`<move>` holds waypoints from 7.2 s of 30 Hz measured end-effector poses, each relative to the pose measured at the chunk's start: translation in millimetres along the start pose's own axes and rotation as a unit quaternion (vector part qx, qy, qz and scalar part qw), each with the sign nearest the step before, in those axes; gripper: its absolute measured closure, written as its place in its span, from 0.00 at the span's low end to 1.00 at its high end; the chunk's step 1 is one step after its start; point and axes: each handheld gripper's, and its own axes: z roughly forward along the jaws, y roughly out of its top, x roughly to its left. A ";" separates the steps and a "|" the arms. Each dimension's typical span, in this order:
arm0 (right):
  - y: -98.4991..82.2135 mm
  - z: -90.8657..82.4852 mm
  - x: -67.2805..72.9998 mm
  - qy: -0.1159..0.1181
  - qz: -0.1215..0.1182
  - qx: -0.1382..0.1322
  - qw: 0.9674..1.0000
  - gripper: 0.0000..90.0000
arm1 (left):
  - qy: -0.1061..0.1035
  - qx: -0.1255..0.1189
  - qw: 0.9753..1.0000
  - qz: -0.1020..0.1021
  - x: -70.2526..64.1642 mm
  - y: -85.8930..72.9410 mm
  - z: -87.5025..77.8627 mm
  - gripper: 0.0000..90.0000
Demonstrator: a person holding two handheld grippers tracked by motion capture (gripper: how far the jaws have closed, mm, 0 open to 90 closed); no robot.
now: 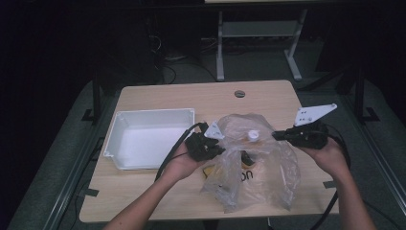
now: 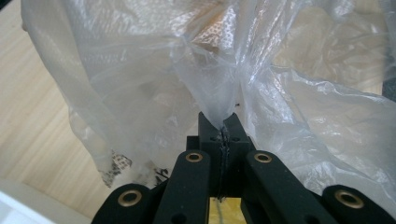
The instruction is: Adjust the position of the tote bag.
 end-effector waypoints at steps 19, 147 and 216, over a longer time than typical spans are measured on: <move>24.3 4.8 -30.7 -0.002 0.024 -0.002 1.000 1.00 | 0.046 -0.025 0.998 -0.038 32.2 13.1 -1.3 1.00; -95.1 70.0 -15.8 0.025 0.146 0.032 0.988 0.97 | 0.072 0.021 0.991 -0.114 19.7 -19.5 119.9 1.00; -88.8 60.7 -5.8 0.012 0.137 0.023 0.990 0.89 | -0.068 0.026 0.997 0.006 -60.1 -55.9 68.6 0.72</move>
